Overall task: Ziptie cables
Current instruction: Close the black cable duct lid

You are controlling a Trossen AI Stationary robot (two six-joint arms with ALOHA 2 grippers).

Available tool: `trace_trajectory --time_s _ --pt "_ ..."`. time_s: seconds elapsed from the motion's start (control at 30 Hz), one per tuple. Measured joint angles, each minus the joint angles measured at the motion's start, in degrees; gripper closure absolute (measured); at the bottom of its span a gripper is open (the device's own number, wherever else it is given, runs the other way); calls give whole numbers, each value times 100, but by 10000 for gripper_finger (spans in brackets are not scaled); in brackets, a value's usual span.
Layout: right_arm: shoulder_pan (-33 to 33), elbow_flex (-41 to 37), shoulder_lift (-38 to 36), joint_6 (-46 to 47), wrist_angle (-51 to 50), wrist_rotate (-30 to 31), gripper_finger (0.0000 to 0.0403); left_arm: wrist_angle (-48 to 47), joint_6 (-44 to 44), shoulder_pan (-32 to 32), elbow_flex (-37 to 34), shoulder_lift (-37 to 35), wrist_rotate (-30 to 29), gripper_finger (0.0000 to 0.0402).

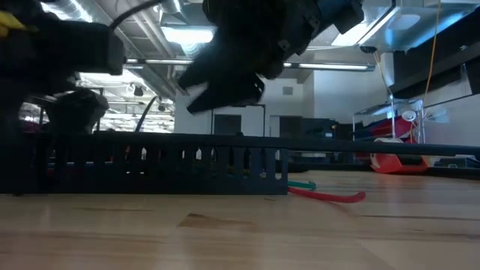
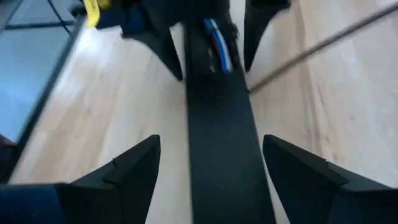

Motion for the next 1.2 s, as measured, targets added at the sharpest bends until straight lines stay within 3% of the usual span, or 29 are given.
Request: trace_trajectory --time_s 0.27,1.0,1.2 --pt "-2 2 199 -617 770 161 125 463 239 -192 -103 -7 -19 49" --pt "31 -9 741 -822 691 121 126 793 -314 -183 -286 -9 -303 49" --pt "32 -7 741 -818 746 -38 183 821 -329 -183 -286 -9 -328 59"
